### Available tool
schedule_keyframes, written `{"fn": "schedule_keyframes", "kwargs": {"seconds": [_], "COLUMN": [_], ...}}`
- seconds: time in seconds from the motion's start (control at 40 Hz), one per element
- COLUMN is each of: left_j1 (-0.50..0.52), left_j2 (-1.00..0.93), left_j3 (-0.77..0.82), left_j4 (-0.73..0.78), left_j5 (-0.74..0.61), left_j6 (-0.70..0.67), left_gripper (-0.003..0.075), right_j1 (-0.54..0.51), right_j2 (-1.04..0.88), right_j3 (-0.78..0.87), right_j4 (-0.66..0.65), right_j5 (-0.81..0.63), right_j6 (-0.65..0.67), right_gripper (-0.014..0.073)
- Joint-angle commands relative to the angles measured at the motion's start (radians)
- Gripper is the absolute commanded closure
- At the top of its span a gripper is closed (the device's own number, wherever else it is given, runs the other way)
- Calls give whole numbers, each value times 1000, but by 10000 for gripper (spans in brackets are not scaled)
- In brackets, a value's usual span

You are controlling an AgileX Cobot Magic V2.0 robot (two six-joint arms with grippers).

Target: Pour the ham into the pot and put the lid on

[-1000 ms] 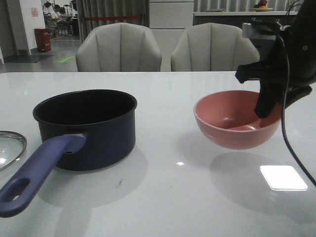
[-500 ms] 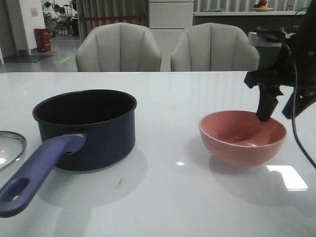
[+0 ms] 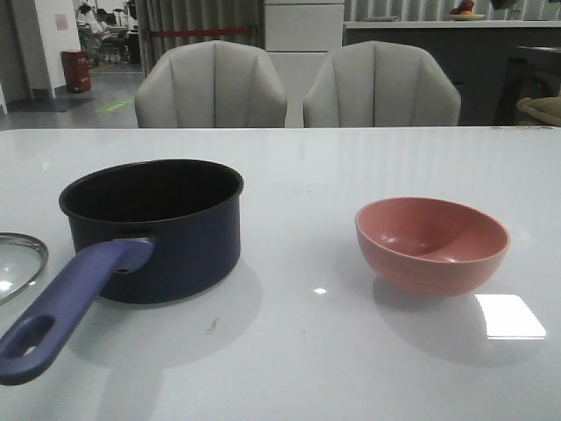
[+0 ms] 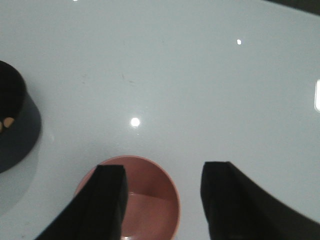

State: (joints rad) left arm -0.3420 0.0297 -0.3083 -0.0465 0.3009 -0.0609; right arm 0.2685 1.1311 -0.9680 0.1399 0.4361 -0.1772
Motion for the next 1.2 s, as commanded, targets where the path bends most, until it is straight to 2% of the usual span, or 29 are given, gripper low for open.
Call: {"fn": "schedule_keyframes", "kwargs": {"seconds": [0.0,0.45,0.7,0.78,0.9,1.02,1.18], "left_j1": [-8,-8,-8,-8,-8,-8,-8], "left_j2": [11,11,11,11,11,11,56], "left_j3": [-24,-24,-24,-24,-24,-31,-88], "left_j4": [-5,-5,-5,-9,-9,-9,11], "left_j5": [-84,-88,-94,-91,-84,-74,49], "left_j6": [-3,-3,-3,-3,-3,-3,-3], "left_gripper": [95,95,95,95,95,95,92], "right_j1": [32,54,54,54,54,54,54], "right_j2": [-150,-707,-793,-793,-793,-793,-793], "right_j3": [87,586,715,723,724,724,724], "right_j4": [27,118,118,118,118,118,118], "right_j5": [-160,-429,-436,-436,-436,-436,-436], "right_j6": [-15,-12,-12,-12,-13,-13,-13], "right_gripper": [139,139,145,205,477,430,430]}}
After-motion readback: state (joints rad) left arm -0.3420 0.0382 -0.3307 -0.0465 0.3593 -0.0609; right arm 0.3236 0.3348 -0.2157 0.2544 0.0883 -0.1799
